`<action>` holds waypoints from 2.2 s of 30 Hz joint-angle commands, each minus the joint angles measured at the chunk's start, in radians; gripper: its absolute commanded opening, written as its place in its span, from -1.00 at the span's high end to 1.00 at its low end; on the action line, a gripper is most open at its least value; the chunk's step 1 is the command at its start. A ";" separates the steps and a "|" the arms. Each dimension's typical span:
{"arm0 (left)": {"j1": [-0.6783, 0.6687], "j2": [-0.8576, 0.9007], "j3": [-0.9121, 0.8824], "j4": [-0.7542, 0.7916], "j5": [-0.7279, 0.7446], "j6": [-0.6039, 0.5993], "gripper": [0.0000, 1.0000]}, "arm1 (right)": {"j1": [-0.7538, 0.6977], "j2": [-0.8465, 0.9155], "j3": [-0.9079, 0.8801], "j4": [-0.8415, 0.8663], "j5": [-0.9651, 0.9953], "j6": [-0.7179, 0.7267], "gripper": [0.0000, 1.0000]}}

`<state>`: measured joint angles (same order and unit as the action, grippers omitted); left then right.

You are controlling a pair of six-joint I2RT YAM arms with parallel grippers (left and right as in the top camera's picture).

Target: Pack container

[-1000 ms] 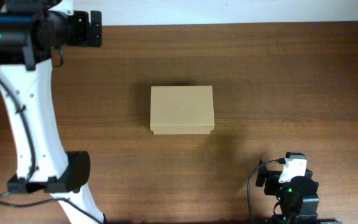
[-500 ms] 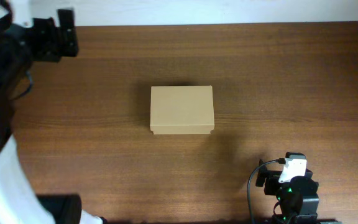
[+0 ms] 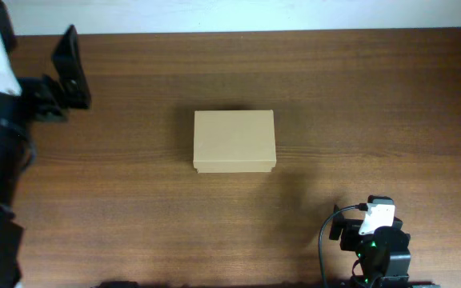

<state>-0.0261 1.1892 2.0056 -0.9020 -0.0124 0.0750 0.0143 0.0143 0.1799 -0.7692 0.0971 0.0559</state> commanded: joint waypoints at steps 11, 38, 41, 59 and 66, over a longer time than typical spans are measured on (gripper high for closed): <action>-0.087 -0.590 -1.036 0.522 -0.011 0.008 -0.99 | -0.008 -0.011 -0.013 0.002 0.013 0.002 -0.98; -0.020 -1.176 -1.888 0.804 -0.011 0.008 -0.98 | -0.008 -0.011 -0.013 0.002 0.013 0.002 -0.98; -0.009 -1.176 -1.892 0.758 -0.011 0.008 -0.99 | -0.008 -0.011 -0.013 0.002 0.013 0.002 -0.98; -0.009 -1.180 -1.960 0.744 -0.011 0.008 -0.98 | -0.008 -0.011 -0.013 0.002 0.013 0.002 -0.98; -0.009 -1.180 -1.960 0.744 -0.010 0.008 -0.99 | -0.008 -0.011 -0.013 0.002 0.013 0.002 -0.98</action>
<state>-0.0425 0.0231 0.0551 -0.1642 -0.0162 0.0746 0.0135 0.0135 0.1783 -0.7689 0.0975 0.0559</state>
